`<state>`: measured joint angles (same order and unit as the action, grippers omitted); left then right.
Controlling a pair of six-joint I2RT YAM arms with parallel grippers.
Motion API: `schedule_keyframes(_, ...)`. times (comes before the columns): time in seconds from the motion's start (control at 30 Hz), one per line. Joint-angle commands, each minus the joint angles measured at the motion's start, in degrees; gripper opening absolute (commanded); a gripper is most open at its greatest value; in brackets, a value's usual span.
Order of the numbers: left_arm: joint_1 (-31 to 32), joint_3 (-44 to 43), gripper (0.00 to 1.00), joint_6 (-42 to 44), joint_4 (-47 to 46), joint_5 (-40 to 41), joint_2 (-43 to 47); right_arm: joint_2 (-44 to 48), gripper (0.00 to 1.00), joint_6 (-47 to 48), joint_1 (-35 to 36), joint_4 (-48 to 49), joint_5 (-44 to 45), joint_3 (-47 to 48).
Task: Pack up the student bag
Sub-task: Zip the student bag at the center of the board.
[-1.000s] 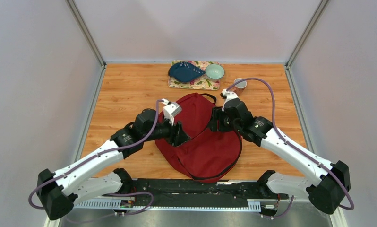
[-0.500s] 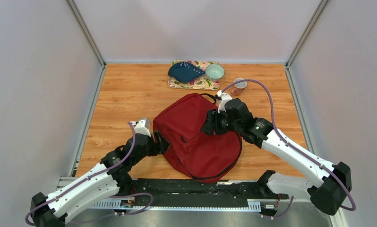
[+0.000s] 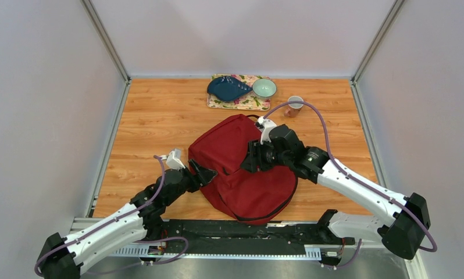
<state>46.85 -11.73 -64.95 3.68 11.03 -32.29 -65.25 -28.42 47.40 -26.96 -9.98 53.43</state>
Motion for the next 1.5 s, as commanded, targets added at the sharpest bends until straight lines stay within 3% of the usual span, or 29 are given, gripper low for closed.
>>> schedule_keyframes(0.0, 0.08, 2.67, 0.79, -4.92, -9.30, -0.22, 0.21, 0.30, 0.57, -0.32, 0.59, 2.70, -0.04, 0.01)
schedule_keyframes(0.27, 0.08, 5.66, 0.80, -6.33, -18.18, -0.39, -0.84, -0.57, 0.57, -0.40, 1.73, 2.79, -0.22, 0.10)
schedule_keyframes(0.47, 0.08, 4.61, 0.81, -6.95, -18.63, -0.22, -2.77, -1.37, 0.57, -0.58, 2.79, 3.05, 0.05, 0.27)
schedule_keyframes(0.67, 0.08, 0.13, 0.81, -6.33, -11.95, -1.18, -8.30, -2.25, 0.57, -0.58, 3.84, 3.14, 0.31, 0.97)
schedule_keyframes(0.83, 0.08, 0.21, 0.78, -6.33, -14.75, -1.53, -12.09, -2.77, 0.57, -0.23, 4.63, 2.79, 0.66, 1.50)
schedule_keyframes(0.93, 0.17, -0.05, 0.70, -5.98, -15.55, -1.27, -13.41, -2.69, 0.57, -0.23, 5.07, 2.61, 0.92, 1.33)
schedule_keyframes(1.17, 0.08, -0.23, 0.39, -5.02, -15.37, 1.27, -13.24, -3.12, 0.57, -0.05, 5.86, 3.05, 0.84, 1.41)
schedule_keyframes(1.47, 0.00, -0.14, 0.06, -3.17, -14.85, 1.98, -11.48, -6.46, 0.57, 3.99, 9.38, 2.53, 2.51, 5.10)
